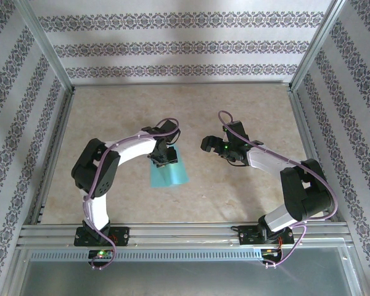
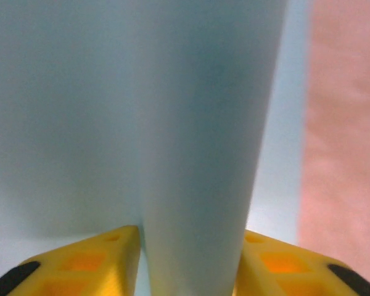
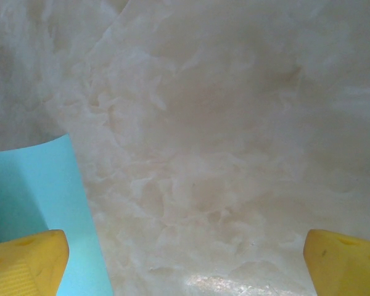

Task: Fold a paper plane with a square sheet of paper (pick it up from the middle)
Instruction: First fold the square sheet of paper in half at the center of the table.

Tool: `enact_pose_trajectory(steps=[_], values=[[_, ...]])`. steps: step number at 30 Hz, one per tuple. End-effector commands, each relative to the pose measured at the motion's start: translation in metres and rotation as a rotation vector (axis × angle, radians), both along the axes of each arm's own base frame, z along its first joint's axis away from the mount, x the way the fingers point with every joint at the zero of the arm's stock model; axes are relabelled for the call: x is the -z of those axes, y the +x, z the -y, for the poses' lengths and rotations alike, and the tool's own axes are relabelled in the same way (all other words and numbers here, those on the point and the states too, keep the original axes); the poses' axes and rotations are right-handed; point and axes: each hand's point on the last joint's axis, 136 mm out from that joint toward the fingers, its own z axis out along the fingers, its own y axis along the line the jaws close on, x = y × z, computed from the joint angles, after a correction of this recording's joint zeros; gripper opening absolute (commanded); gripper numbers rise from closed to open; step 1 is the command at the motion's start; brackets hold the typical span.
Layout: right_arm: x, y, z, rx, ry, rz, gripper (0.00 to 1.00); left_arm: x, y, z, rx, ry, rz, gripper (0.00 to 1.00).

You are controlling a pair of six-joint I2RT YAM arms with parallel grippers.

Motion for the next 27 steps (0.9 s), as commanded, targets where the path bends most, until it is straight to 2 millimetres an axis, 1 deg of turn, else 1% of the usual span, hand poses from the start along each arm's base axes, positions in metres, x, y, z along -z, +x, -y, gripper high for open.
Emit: enact_pose_trajectory(steps=[1, 2, 4, 5, 7, 9, 10, 14, 16, 22, 25, 27], values=[[-0.024, 0.007, -0.004, 0.001, 0.084, 0.050, 0.98, -0.058, 0.015, 0.042, 0.074, -0.305, 0.136, 0.38], [-0.027, 0.007, -0.004, 0.002, 0.088, 0.060, 0.98, -0.070, 0.015, 0.049, 0.090, -0.363, 0.158, 0.38], [-0.035, 0.007, -0.003, 0.006, 0.095, 0.083, 0.98, -0.087, 0.013, 0.059, 0.115, -0.455, 0.181, 0.38], [-0.038, 0.007, -0.002, 0.010, 0.101, 0.094, 0.98, -0.092, 0.012, 0.062, 0.122, -0.485, 0.187, 0.38], [-0.044, 0.007, 0.000, 0.026, 0.125, 0.112, 0.98, -0.092, 0.011, 0.063, 0.127, -0.514, 0.192, 0.38], [-0.046, 0.006, 0.001, 0.039, 0.146, 0.116, 0.98, -0.079, 0.010, 0.057, 0.108, -0.497, 0.166, 0.38], [-0.045, 0.005, 0.003, 0.044, 0.148, 0.112, 0.98, -0.070, 0.009, 0.054, 0.098, -0.487, 0.146, 0.38], [-0.036, 0.001, 0.003, 0.061, 0.162, 0.081, 0.98, -0.036, 0.007, 0.044, 0.070, -0.442, 0.078, 0.39], [-0.033, 0.000, 0.002, 0.061, 0.168, 0.069, 0.98, -0.023, 0.006, 0.038, 0.064, -0.401, 0.061, 0.39], [-0.029, -0.003, 0.000, 0.057, 0.167, 0.056, 0.98, 0.003, 0.000, 0.019, 0.066, -0.278, 0.019, 0.40], [-0.027, -0.004, -0.002, 0.052, 0.163, 0.053, 0.98, 0.016, -0.004, 0.007, 0.033, -0.209, -0.010, 0.37], [-0.027, -0.004, -0.003, 0.049, 0.162, 0.050, 0.98, 0.021, -0.005, 0.003, 0.018, -0.188, -0.019, 0.37]])
